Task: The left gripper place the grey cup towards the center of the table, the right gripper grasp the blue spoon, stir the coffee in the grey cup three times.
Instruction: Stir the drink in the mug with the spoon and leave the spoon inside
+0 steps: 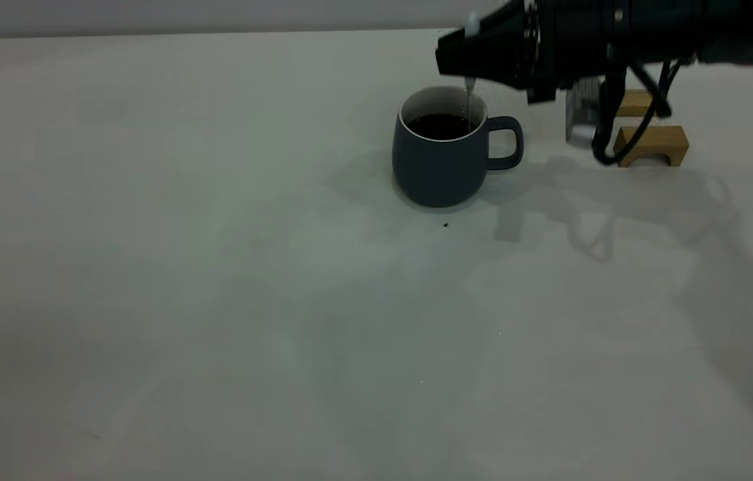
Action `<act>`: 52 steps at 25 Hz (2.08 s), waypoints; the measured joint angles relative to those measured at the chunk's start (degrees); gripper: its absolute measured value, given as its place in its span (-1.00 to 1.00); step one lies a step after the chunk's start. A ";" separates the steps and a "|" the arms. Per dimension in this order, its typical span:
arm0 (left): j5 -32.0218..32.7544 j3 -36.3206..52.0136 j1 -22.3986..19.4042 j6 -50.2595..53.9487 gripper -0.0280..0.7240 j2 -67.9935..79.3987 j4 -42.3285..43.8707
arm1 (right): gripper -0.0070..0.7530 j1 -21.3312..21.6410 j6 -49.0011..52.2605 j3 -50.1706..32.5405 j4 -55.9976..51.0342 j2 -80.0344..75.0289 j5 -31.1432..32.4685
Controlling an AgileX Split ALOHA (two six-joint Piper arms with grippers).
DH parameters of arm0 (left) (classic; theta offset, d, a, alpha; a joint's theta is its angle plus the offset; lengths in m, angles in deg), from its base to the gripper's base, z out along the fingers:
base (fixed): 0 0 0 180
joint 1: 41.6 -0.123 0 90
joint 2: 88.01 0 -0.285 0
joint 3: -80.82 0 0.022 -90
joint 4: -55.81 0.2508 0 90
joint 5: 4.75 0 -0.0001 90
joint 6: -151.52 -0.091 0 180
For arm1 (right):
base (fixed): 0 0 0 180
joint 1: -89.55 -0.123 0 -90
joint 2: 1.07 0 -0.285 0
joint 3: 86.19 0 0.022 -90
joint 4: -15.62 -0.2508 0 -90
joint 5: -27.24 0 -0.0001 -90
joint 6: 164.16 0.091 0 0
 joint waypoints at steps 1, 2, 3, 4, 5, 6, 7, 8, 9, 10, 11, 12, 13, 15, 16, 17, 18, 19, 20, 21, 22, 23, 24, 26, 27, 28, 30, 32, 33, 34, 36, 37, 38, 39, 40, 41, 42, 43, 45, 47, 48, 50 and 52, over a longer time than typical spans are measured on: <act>0.00 0.00 0.00 0.00 0.63 0.00 0.00 | -0.71 0.00 -1.08 0.00 -0.27 -0.32 0.00; 0.00 0.00 0.00 0.00 0.63 0.00 0.00 | -0.71 -0.12 -2.18 0.00 -0.42 -0.41 0.00; 0.00 0.00 0.00 0.00 0.63 0.00 0.00 | -0.71 -0.23 -2.92 0.00 -0.75 -0.42 0.00; 0.00 0.00 0.00 0.00 0.63 0.00 0.00 | -0.71 -0.46 -3.39 0.39 -0.94 -0.42 0.00; 0.00 0.00 0.00 0.00 0.63 0.00 0.00 | -0.71 -0.82 -3.71 0.91 -1.22 -0.42 0.00; 0.00 0.00 0.00 0.00 0.63 0.00 0.00 | -0.71 -1.18 -3.77 1.62 -1.34 -0.54 0.00; 0.00 0.00 0.00 0.00 0.63 0.00 0.00 | -0.71 -1.51 -3.82 2.45 -1.31 -0.63 0.00; 0.00 0.00 0.00 0.00 0.63 0.00 0.00 | -0.71 -2.04 -3.82 3.35 -1.38 -0.82 0.00; 0.00 0.00 0.00 0.00 0.63 0.00 0.00 | -0.71 -2.47 -3.82 4.01 -1.42 -0.98 0.00; 0.00 0.00 0.00 0.00 0.63 0.00 0.00 | -0.71 -2.96 -3.77 4.65 -1.48 -1.20 0.00; 0.00 0.00 0.00 0.00 0.63 0.00 0.00 | -0.71 -3.30 -3.77 5.09 -1.56 -1.37 0.00; 0.00 0.00 0.00 0.00 0.63 0.00 0.00 | -0.71 -3.58 -3.72 5.35 -1.48 -1.38 0.00; 0.00 0.00 0.00 0.00 0.63 0.00 0.00 | -0.71 -3.78 -3.72 5.66 -1.31 -1.46 0.06; 0.00 0.00 0.00 0.00 0.63 0.00 0.00 | -0.71 -3.79 -3.70 6.45 -1.31 -1.58 0.06; 0.00 0.00 0.00 0.00 0.63 0.00 0.00 | -0.71 -3.79 -3.70 6.67 -1.36 -1.58 -0.14; 0.00 0.00 0.00 0.00 0.63 0.00 0.00 | -0.71 -3.50 -3.70 6.81 -1.36 -1.58 -0.53; 0.00 0.00 0.00 0.00 0.63 0.00 0.00 | -0.71 -3.27 -3.70 6.82 -1.36 -1.58 -0.93; 0.00 0.00 0.00 0.00 0.63 0.00 0.00 | -0.71 -2.77 -3.75 6.82 -1.30 -1.58 -1.34; 0.00 0.00 0.00 0.06 0.63 0.00 0.00 | -0.71 -2.19 -3.75 6.82 -0.96 -1.64 -1.49; 0.00 0.00 0.00 0.06 0.63 0.00 0.00 | -0.71 -1.69 -3.75 6.82 -0.60 -1.69 -1.54; 0.00 0.00 0.00 0.06 0.63 0.00 0.00 | -0.71 -1.04 -3.75 6.82 -0.13 -1.81 -1.54; 0.00 0.00 0.00 0.06 0.63 0.00 0.00 | -0.71 -0.48 -3.75 6.82 0.65 -1.85 -1.54; 0.00 0.00 0.00 0.06 0.63 0.00 0.00 | -0.71 0.02 -3.75 6.82 1.61 -1.94 -1.49; 0.00 0.00 0.00 0.06 0.63 0.00 0.00 | -0.71 0.39 -3.75 6.82 3.39 -2.01 -0.71; 0.00 0.00 0.00 0.06 0.63 0.00 0.00 | -0.71 0.45 -3.75 6.82 4.17 -2.01 -0.42; 0.00 0.00 0.00 0.06 0.63 0.00 0.00 | -0.71 0.45 -3.75 6.82 4.76 -2.01 -0.17; 0.00 0.00 0.00 0.06 0.63 0.00 0.00 | -0.71 0.45 -3.75 6.82 5.66 -2.01 0.07; 0.00 0.00 0.00 0.06 0.63 0.00 0.05 | -0.71 0.09 -3.75 6.82 6.27 -2.01 0.07; 0.00 0.00 0.00 0.06 0.63 0.00 0.05 | -0.71 -0.27 -3.75 6.82 6.15 -2.01 0.07; 0.00 0.00 0.00 0.06 0.63 0.00 0.05 | -0.71 -0.77 -3.70 6.82 5.74 -2.01 0.07; 0.00 0.00 0.00 0.06 0.63 0.00 0.05 | -0.71 -1.75 -3.71 6.82 4.03 -2.12 0.07; 0.00 0.00 0.00 0.06 0.63 0.00 0.05 | -0.71 -2.32 -3.71 6.87 2.52 -2.31 0.07; 0.00 0.00 0.00 0.06 0.63 0.00 0.05 | -0.71 -2.75 -3.71 6.87 1.03 -2.37 0.07; 0.00 0.00 0.00 0.06 0.63 0.00 0.05 | -0.71 -3.10 -3.76 6.87 -0.07 -2.50 0.07; 0.00 0.00 0.00 0.06 0.63 0.00 0.05 | -0.71 -3.35 -3.76 7.12 -0.42 -2.64 0.07; 0.00 0.00 0.00 0.06 0.63 0.00 0.05 | -0.71 -3.42 -3.76 7.47 -0.57 -2.72 0.07; 0.00 0.00 0.00 0.06 0.63 0.00 0.05 | -0.71 -3.42 -3.76 8.00 -0.86 -2.93 0.01; 0.00 0.00 0.00 0.06 0.63 0.00 0.05 | -0.71 -3.42 -3.81 8.41 -1.19 -3.06 -0.40; 0.00 0.00 0.00 0.06 0.63 0.00 0.05 | -0.71 -3.28 -4.46 8.64 -1.40 -3.15 -2.00; 0.00 0.00 0.00 0.06 0.63 0.00 0.05 | -0.71 -2.66 -4.79 8.64 -0.77 -3.19 -2.56; 0.00 0.00 0.00 0.06 0.63 0.00 0.05 | -0.71 -2.20 -4.84 8.64 0.05 -3.19 -2.66; 0.00 0.00 0.00 0.00 0.63 0.00 0.05 | -0.71 -1.16 -4.91 8.64 2.61 -3.19 -2.67; 0.00 0.00 0.00 0.00 0.63 0.00 0.05 | -0.71 -0.08 -4.97 8.64 5.78 -3.19 -2.38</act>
